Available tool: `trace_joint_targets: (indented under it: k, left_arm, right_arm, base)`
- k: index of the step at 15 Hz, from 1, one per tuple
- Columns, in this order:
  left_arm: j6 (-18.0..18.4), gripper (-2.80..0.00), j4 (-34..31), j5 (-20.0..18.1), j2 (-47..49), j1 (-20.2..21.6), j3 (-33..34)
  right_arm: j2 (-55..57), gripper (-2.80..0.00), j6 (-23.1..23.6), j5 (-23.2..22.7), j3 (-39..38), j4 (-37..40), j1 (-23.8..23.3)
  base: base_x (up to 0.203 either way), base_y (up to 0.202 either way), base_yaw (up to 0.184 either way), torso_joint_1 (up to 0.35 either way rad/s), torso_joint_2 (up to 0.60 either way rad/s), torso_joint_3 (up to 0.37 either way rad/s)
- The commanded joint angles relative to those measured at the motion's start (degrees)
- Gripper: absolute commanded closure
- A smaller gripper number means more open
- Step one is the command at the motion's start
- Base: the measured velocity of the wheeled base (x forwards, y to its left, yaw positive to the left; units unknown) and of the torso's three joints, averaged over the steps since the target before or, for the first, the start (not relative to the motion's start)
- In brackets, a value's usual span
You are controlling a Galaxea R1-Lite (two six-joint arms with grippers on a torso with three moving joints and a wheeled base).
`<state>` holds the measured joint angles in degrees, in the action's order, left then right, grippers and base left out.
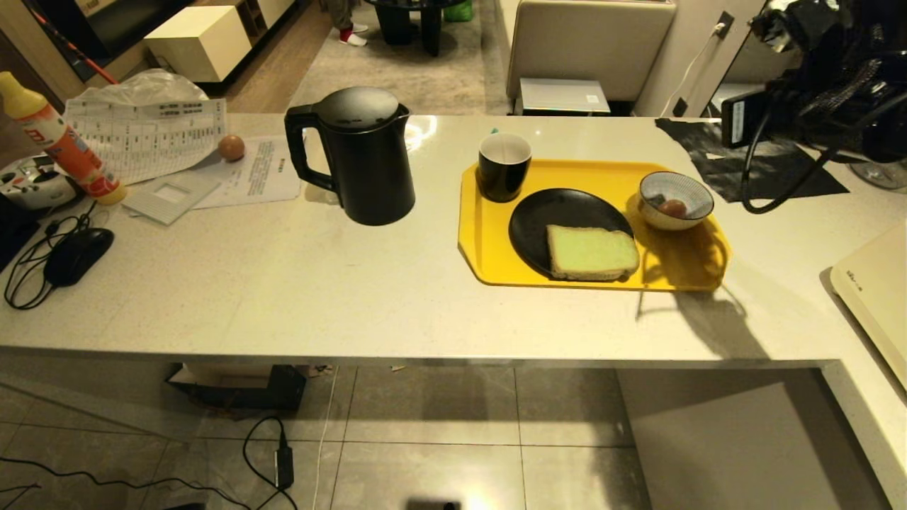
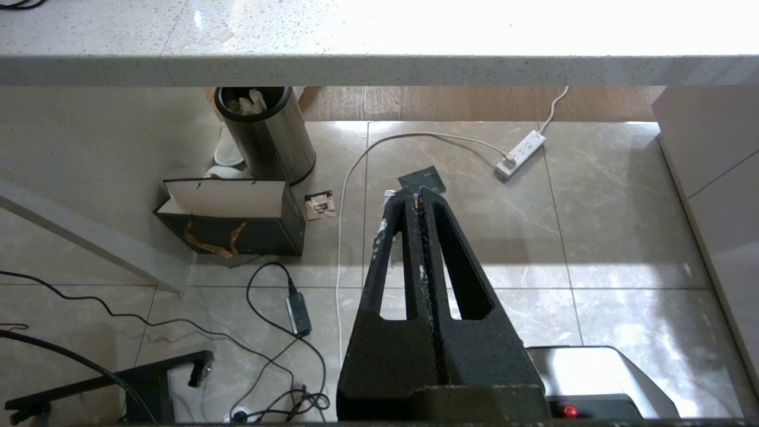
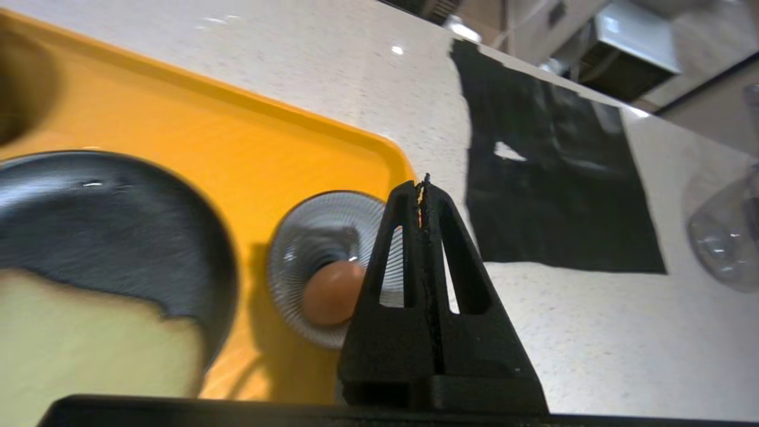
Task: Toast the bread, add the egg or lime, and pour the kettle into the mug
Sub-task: Pick up the kettle
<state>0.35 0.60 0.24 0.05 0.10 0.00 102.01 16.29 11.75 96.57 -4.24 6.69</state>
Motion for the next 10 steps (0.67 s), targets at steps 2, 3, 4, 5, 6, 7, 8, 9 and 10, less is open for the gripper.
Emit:
trace_joint_targets:
  k: [2, 3, 4, 5, 6, 7, 8, 9, 10]
  left_arm:
    - [0.0, 0.0, 0.02, 0.02, 0.04, 0.07, 0.0]
    - [0.0, 0.0, 0.02, 0.02, 0.04, 0.08, -0.03]
    - [0.0, 0.0, 0.02, 0.02, 0.04, 0.07, 0.0]
    - [0.0, 0.0, 0.02, 0.02, 0.04, 0.08, 0.0]
    - [0.0, 0.0, 0.02, 0.02, 0.04, 0.08, 0.0]
    - [0.0, 0.0, 0.02, 0.02, 0.04, 0.0, -0.01]
    - [0.0, 0.0, 0.02, 0.02, 0.04, 0.08, -0.01]
    - [0.0, 0.0, 0.02, 0.02, 0.04, 0.01, 0.0]
    - [0.0, 0.0, 0.02, 0.02, 0.04, 0.06, 0.0]
  right_arm:
    - [-12.08, 0.0, -5.71, -4.58, -8.23, 0.45, -0.01]
    - [-14.76, 0.0, -6.93, -5.14, -10.85, 0.99, -0.01]
    - [-17.08, 0.0, -8.07, -5.32, -13.18, 1.56, -0.01]
    - [-19.38, 0.0, -9.3, -5.22, -15.44, 2.15, -0.01]
    - [-21.65, 0.0, -10.33, -4.68, -17.67, 2.77, -0.26]
    - [-23.81, 0.0, -10.95, -3.95, -19.87, 3.36, -1.05]
    - [-26.16, 0.0, -11.25, -3.42, -22.34, 4.04, -2.22]
    - [-28.81, 0.0, -11.39, -3.19, -25.27, 4.77, -3.22]
    - [-31.48, 0.0, -11.46, -3.09, -28.88, 5.42, -3.85]
  base:
    - [0.0, 0.0, 0.0, 0.0, 0.0, 0.0]
    - [0.0, 0.0, 0.0, 0.0, 0.0, 0.0]
    - [0.0, 0.0, 0.0, 0.0, 0.0, 0.0]
    - [0.0, 0.0, 0.0, 0.0, 0.0, 0.0]
    - [0.0, 0.0, 0.0, 0.0, 0.0, 0.0]
    - [0.0, 0.0, 0.0, 0.0, 0.0, 0.0]
    - [0.0, 0.0, 0.0, 0.0, 0.0, 0.0]
    - [0.0, 0.0, 0.0, 0.0, 0.0, 0.0]
    - [0.0, 0.0, 0.0, 0.0, 0.0, 0.0]
